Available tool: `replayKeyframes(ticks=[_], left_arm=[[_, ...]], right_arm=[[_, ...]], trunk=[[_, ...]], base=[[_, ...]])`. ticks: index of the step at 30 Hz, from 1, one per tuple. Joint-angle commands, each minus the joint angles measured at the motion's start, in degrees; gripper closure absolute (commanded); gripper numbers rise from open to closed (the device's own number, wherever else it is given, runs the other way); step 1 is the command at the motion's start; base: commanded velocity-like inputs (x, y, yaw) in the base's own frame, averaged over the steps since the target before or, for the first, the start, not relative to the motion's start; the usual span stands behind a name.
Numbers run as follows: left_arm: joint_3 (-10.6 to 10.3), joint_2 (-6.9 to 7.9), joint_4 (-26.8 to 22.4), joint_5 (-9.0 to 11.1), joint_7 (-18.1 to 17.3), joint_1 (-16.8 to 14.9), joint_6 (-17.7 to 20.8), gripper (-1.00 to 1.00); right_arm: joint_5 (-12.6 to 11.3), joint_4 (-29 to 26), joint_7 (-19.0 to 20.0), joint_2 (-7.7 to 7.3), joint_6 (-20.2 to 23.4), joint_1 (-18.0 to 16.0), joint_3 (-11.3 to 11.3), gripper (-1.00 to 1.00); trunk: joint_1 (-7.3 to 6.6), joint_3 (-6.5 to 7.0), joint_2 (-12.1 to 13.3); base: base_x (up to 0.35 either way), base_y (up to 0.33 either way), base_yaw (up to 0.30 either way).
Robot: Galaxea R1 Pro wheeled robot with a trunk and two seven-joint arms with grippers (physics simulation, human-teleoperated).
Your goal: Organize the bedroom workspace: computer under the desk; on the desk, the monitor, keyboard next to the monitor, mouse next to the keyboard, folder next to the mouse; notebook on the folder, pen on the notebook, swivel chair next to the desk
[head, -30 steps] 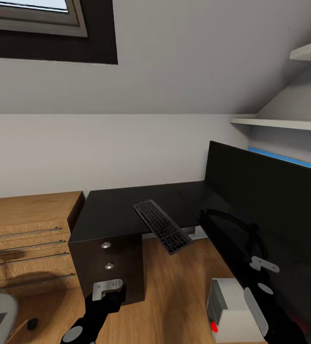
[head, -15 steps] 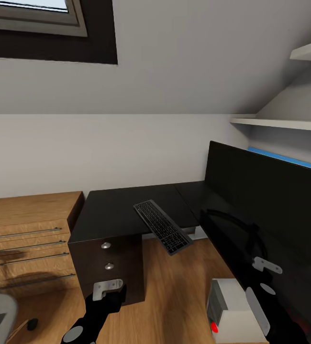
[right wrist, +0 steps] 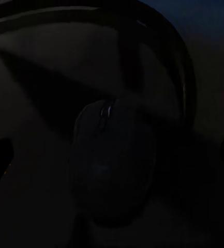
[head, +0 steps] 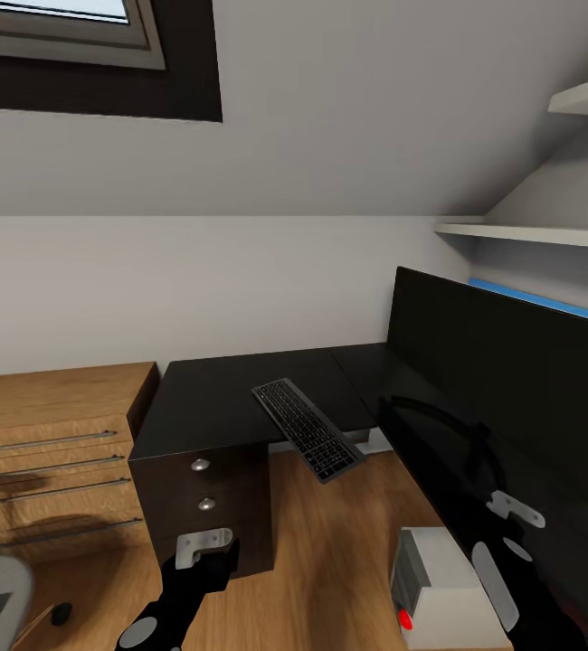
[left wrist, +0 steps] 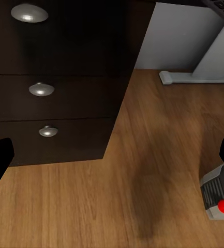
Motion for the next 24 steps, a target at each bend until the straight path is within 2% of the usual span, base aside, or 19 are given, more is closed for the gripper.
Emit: replayKeyframes(ticks=[1, 24], left_arm=[[-0.1, 0.01, -0.1, 0.6, 0.5, 0.0, 0.2, -1.0], [-0.1, -0.01, -0.5, 0.6, 0.5, 0.0, 0.2, -1.0]], right_arm=[[-0.7, -0.1, -0.3, -0.02, 0.3, 0.0, 0.1, -1.0], [-1.2, -0.2, -0.2, 0.25, 0.1, 0.0, 0.1, -1.0]], trunk=[[0.0, -0.05, 0.0], [0.0, -0.05, 0.0]], base=[[0.0, 0.0, 0.0], [0.0, 0.0, 0.0]])
